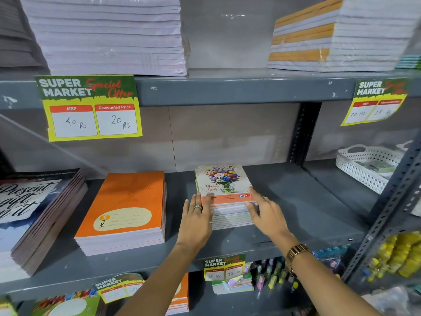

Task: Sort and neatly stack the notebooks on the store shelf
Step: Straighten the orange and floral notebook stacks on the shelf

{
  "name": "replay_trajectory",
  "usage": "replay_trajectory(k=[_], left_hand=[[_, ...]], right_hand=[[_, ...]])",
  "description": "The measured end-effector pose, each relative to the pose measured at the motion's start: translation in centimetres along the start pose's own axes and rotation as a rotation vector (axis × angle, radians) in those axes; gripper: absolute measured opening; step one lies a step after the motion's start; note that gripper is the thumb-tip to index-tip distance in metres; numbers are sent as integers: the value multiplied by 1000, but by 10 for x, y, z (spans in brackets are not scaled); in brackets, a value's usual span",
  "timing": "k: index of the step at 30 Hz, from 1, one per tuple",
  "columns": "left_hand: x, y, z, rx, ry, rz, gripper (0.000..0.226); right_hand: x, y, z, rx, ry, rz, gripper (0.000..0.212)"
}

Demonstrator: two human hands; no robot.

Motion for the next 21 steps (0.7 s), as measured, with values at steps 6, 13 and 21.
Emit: replay_trajectory(k=[6,13,21], left_hand=[[-3,0,-1,-3,-11,4,54],[-5,1,-1,-1,-21,23,53],[-3,0,-2,-19,-17,24,54]], right_hand=[[-1,-1,1,-32,-58,42,48],[-4,0,2,-30,-102,90,46],[-5,-1,4,-41,-131,111,45]])
Point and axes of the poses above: each hand's wrist, its own y-axis away from the middle knuckle, its own x-axis out of the back of the hand, z = x × y, the point moved 2 cm from there along -y, towards the middle knuckle, and after that the axes turned 7 degrees about x, right-handed, at the moved point
